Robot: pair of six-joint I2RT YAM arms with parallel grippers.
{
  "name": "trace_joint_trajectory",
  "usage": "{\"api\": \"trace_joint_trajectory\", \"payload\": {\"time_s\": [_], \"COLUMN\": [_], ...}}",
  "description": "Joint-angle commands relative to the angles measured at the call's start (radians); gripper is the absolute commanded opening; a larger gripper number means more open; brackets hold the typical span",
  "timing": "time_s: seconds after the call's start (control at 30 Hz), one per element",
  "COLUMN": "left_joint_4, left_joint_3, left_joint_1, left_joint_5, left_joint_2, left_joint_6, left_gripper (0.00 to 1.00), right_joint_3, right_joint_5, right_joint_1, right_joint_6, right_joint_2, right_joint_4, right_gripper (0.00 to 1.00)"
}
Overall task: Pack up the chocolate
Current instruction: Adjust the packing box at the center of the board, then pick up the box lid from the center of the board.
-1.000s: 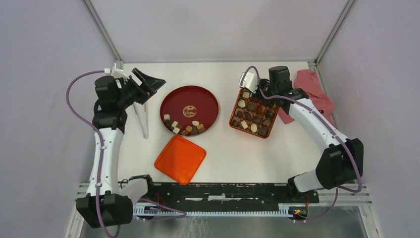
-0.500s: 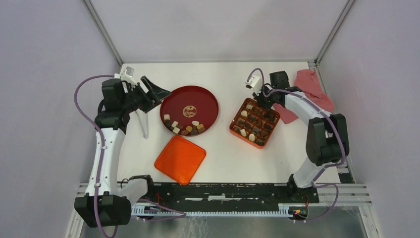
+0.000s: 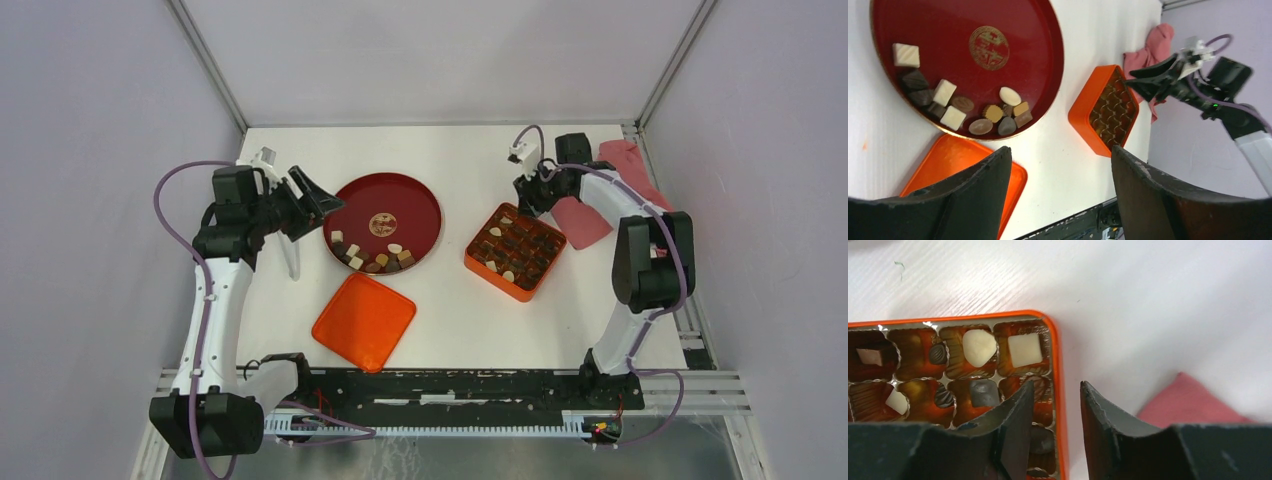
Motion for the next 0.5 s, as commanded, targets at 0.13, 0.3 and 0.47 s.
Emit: {"api": "trace_joint_trajectory", "payload": {"time_s": [0.13, 0.3, 0.47], "left_joint_4": [-0.078, -0.077, -0.078], "left_joint_3": [-0.039, 0.002, 0.114], "left_joint_1": [-0.005, -0.007, -0.005], "left_joint_5": [-0.095, -0.193, -0.252], "left_joint_2": [-0.008, -0.032, -0.047], "left_joint_6": [0.07, 0.07, 0.063], "left_gripper": [0.78, 0.77, 0.77], "right_joint_3": [0.195, 0.116, 0.122], "right_joint_5": [-0.318, -0.73, -0.67], "right_joint_1": [-0.02, 0.035, 0.199], "right_joint_6": [-0.191, -0.694, -1.452], "right_joint_2": [-0.163, -0.243, -0.249], "right_joint_4": [-0.144, -0.325, -0.766], "right_gripper": [0.63, 0.72, 0.83]}}
